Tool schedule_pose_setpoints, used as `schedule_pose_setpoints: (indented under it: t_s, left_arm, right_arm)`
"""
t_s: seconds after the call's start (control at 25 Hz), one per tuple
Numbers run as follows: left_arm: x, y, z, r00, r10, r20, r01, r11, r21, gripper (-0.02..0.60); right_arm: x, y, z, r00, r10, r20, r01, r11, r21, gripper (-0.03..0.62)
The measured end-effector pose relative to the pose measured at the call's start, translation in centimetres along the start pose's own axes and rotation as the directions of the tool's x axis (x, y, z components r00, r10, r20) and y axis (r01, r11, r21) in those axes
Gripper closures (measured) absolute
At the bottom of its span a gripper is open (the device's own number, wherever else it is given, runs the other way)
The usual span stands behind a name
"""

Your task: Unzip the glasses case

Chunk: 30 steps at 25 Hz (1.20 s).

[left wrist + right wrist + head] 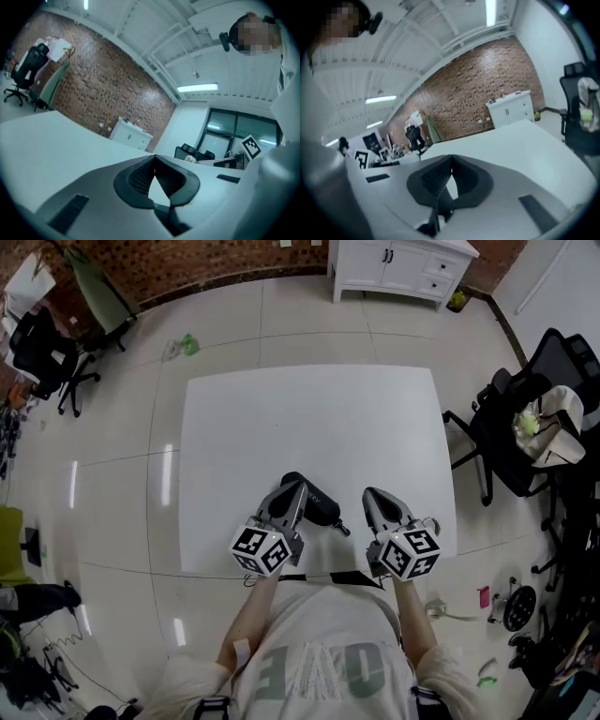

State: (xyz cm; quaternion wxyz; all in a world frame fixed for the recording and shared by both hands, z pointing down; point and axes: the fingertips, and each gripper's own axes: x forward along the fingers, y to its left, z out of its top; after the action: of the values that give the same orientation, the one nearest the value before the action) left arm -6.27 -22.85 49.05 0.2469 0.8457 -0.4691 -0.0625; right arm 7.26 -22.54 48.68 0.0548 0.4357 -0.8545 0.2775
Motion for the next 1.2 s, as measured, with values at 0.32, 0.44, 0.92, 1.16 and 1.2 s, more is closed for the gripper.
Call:
schedule_pose_setpoints:
  t_s: [0.32, 0.44, 0.92, 1.16, 1.2]
  left_arm:
    - [-4.9, -1.2, 5.0, 0.968, 0.105, 0.227, -0.101, 0.994, -0.028, 0.578]
    - [-7.8, -1.6, 5.5, 0.956, 0.113, 0.270, -0.117, 0.993, -0.002, 0.578]
    - [-27.2, -11.4, -0.6, 0.966, 0.015, 0.257, -0.032, 0.998, 0.060, 0.578]
    - [-38.3, -17.2, -3.3, 0.957, 0.057, 0.283, -0.084, 0.993, 0.082, 0.578]
    - [-39.9, -18.2, -4.0, 0.955, 0.064, 0.289, -0.091, 0.993, 0.081, 0.578]
  right_arm:
    - [-3.0, -1.2, 0.3, 0.997, -0.011, 0.078, 0.005, 0.996, 0.084, 0.594]
    - [-4.8, 0.7, 0.0, 0.994, 0.021, 0.104, -0.023, 0.999, 0.027, 0.594]
    - [-21.2, 14.3, -11.2, 0.984, -0.036, 0.172, 0.024, 0.997, 0.073, 0.594]
    - [-30.4, 20.6, -15.5, 0.981, -0.025, 0.190, 0.023, 1.000, 0.014, 0.594]
    - [-32.0, 21.1, -16.4, 0.980, -0.024, 0.197, 0.020, 1.000, 0.022, 0.594]
